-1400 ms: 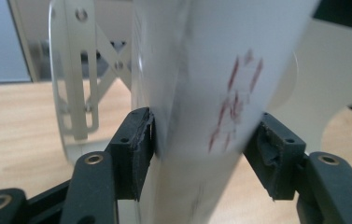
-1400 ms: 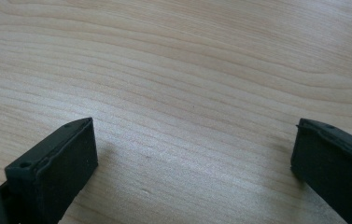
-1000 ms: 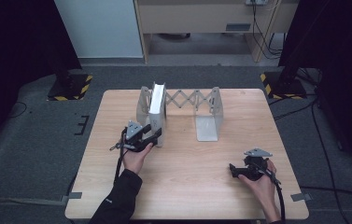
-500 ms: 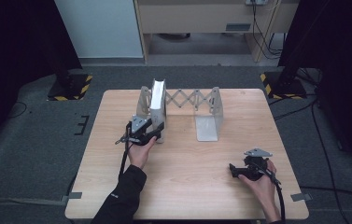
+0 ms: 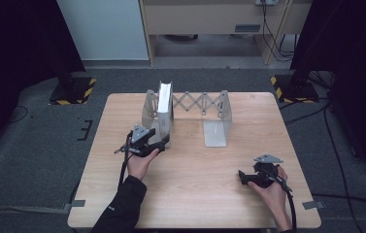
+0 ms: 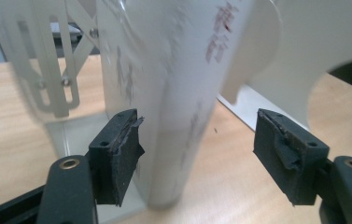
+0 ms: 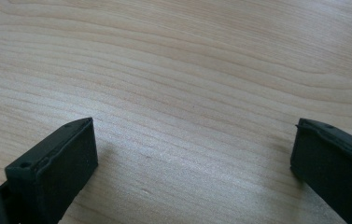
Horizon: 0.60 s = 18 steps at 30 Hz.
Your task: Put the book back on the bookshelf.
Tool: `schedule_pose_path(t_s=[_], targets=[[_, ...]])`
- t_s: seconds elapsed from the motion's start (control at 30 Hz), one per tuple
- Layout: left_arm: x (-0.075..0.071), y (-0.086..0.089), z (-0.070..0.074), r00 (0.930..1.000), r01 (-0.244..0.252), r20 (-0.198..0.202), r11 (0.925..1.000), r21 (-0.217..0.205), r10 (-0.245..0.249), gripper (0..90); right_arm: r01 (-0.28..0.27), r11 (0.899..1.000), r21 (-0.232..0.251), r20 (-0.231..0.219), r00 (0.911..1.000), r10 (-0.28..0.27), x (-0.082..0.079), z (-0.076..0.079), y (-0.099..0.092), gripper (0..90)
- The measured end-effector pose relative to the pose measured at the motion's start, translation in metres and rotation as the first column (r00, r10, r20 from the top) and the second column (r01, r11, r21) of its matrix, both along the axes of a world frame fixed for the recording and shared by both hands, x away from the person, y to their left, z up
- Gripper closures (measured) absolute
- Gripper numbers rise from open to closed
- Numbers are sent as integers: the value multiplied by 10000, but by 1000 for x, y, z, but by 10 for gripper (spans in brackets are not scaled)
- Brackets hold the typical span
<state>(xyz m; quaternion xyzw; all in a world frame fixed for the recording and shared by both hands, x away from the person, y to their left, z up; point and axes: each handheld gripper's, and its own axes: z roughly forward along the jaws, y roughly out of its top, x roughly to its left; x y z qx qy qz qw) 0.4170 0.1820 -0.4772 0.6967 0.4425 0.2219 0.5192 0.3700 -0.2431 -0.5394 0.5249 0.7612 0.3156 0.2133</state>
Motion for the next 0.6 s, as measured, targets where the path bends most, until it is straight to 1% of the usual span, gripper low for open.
schedule_pose_path(t_s=[0.07,0.17,0.2,0.23,0.27,0.37,0.43,0.47,0.53,0.6], targets=[[-10,6,0,9997,143,-198,9998,149,-140,285,3,10000,2,-1,10000,-3,0,0,0,10],[-23,14,-3,9988,141,-473,9995,274,-128,265,-5,10000,5,-2,10000,5,0,0,0,10],[-27,17,-4,9977,165,-659,9990,408,-138,256,-7,10000,-4,14,10000,7,0,0,0,10],[-31,20,-6,9969,188,-774,9982,566,-144,243,-18,10000,2,11,10000,18,0,0,0,10],[-35,23,-8,9966,215,-812,9978,632,-163,240,-3,10000,1,8,10000,3,0,0,0,11],[-46,36,-18,9943,221,-1055,9975,670,-149,231,-33,10000,10,6,10000,33,0,0,0,16],[-50,45,-27,9904,98,-1384,9966,823,17,225,-20,10000,54,33,10000,20,-1,0,0,31],[-52,50,-30,9883,68,-1524,9950,996,85,221,-14,10000,84,56,10000,14,-1,1,0,46],[-55,59,-36,9852,-181,-1667,9922,1233,386,213,84,9999,127,126,9999,-86,-2,1,-2,80],[-55,68,-40,9780,-328,-2001,9910,1298,585,194,126,9998,152,239,9996,-129,-3,1,-4,128]])
